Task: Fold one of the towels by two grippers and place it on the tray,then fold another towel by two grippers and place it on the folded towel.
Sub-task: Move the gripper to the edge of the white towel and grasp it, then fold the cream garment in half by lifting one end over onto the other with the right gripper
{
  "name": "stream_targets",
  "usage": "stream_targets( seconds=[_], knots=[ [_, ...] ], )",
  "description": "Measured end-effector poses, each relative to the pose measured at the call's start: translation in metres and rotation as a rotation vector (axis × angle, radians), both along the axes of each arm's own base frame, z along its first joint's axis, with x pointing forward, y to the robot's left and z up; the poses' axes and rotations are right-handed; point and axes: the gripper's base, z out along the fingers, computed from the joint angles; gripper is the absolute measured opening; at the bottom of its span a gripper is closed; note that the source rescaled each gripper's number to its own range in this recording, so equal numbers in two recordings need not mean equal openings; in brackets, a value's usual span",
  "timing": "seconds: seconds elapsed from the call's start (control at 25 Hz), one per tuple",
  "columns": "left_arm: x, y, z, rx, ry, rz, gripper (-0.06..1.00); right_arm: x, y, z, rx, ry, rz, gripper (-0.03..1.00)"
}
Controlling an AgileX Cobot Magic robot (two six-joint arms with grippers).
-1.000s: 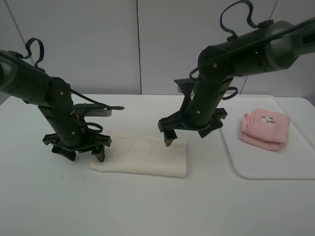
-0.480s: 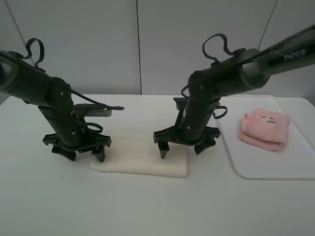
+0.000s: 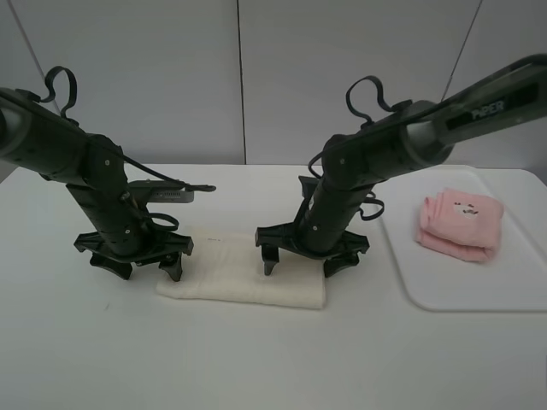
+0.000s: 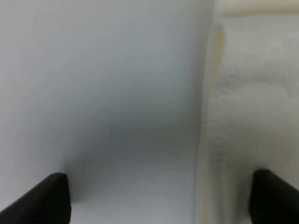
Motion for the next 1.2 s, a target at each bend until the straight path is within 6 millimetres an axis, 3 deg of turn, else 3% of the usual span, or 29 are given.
stream_targets(
  seconds=[0.16,0.32,0.56,0.68,0.8,1.2],
  knots=[
    [0.0,0.0,0.0,0.0,0.0,0.0,0.94,0.001,0.001,-0.004,-0.01,0.012,0.002,0.88],
    [0.0,0.0,0.0,0.0,0.0,0.0,0.94,0.001,0.0,-0.008,-0.031,0.034,0.008,0.7],
    [0.0,0.0,0.0,0.0,0.0,0.0,0.93,-0.001,-0.001,-0.011,-0.041,0.058,0.005,0.25],
    [0.0,0.0,0.0,0.0,0.0,0.0,0.93,-0.001,0.0,-0.011,-0.039,0.059,0.004,0.08],
    [0.0,0.0,0.0,0.0,-0.001,0.0,0.93,-0.001,0.001,-0.012,-0.039,0.057,0.006,0.04],
    [0.001,-0.002,0.003,-0.009,0.028,0.011,0.93,0.0,-0.005,-0.004,-0.097,0.025,0.063,0.03]
  ],
)
